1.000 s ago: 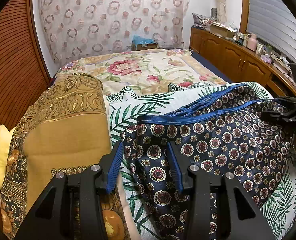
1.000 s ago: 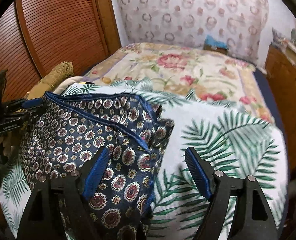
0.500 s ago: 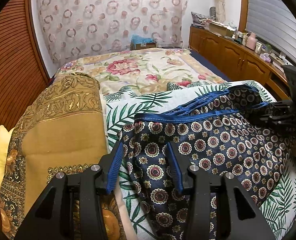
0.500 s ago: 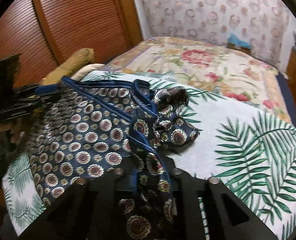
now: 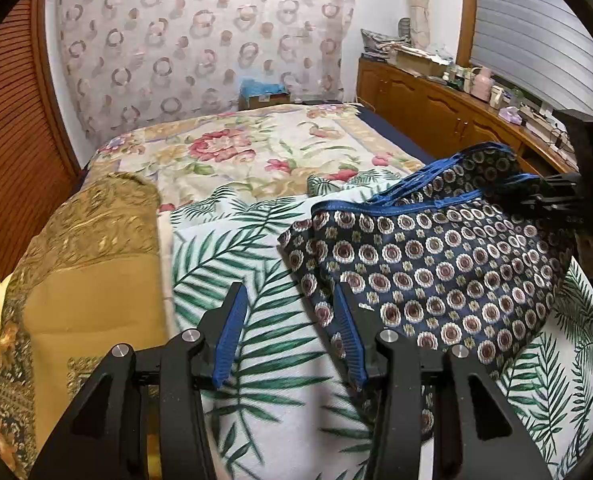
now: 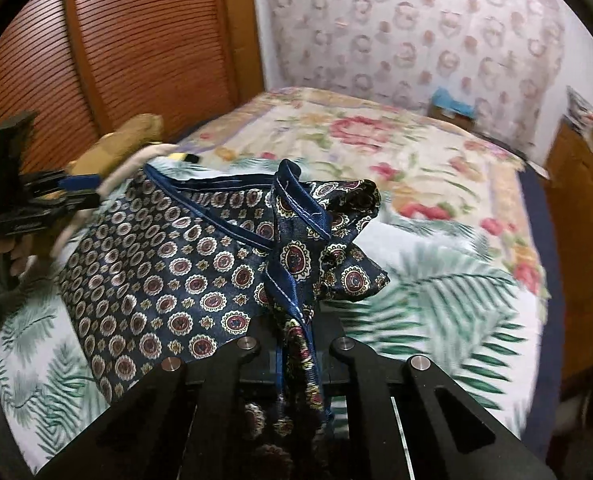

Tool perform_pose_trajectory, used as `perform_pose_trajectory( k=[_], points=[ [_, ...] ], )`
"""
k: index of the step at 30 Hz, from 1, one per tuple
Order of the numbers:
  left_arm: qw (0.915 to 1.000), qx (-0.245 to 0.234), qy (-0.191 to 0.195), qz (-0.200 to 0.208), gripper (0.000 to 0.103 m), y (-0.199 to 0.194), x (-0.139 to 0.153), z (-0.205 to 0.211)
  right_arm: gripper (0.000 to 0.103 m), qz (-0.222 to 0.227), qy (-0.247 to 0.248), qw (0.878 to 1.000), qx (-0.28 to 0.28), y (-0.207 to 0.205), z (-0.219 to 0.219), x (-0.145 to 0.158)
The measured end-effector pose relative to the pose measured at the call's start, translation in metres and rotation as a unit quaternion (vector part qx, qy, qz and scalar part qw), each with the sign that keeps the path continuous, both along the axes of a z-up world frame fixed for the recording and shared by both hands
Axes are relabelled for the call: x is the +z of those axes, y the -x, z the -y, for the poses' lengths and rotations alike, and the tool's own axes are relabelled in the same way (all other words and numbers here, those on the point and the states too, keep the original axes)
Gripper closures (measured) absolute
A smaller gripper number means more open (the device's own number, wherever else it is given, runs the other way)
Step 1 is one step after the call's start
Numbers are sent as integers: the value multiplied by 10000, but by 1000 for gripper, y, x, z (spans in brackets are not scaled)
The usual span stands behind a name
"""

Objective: Fold small clothes

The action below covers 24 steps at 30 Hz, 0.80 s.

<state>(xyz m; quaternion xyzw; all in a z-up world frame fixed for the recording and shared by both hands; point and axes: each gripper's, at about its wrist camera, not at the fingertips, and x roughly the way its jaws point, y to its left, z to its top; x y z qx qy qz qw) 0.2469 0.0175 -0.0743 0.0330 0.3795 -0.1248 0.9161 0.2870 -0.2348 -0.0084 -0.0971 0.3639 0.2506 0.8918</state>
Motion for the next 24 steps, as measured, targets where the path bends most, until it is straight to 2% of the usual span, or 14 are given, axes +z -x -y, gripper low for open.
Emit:
perform_pose_trajectory(
  k=[2, 4, 8, 12, 16, 17, 18, 19, 22, 24],
  points=[
    [10000, -44, -3, 0, 57, -2, 0, 4, 89, -95, -31, 9998, -157, -6, 5, -4],
    [10000, -84, 10, -2, 57, -3, 0, 8, 78, -136, 28, 9993, -342, -6, 5, -8],
    [9999, -159, 12, -21, 57, 0, 0, 14, 68, -23, 32, 9978, -660, 5, 2, -3],
    [9998, -196, 3, -45, 57, 2, -1, 17, 63, 110, -88, 9957, -917, 25, 9, 3],
    [9998, -194, 30, -63, 57, 2, -1, 17, 63, 52, -285, 9955, -900, 43, 16, -3],
    [9998, -194, 51, -69, 57, 1, -1, 18, 63, 35, -282, 9956, -887, 45, 16, -5],
    [9997, -195, 83, -78, 57, 0, -1, 18, 69, 20, -294, 9960, -841, 45, 17, -7],
    [9997, -198, 117, -88, 57, -1, 0, 18, 94, 38, -324, 9967, -746, 46, 16, -6],
    [9995, -212, 176, -139, 57, -7, 1, 20, 99, 347, -209, 9977, -545, 48, 8, 5],
    [9995, -208, 177, -186, 49, -12, 0, 21, 99, 542, -127, 9968, -573, 44, -3, 9]
  ],
)
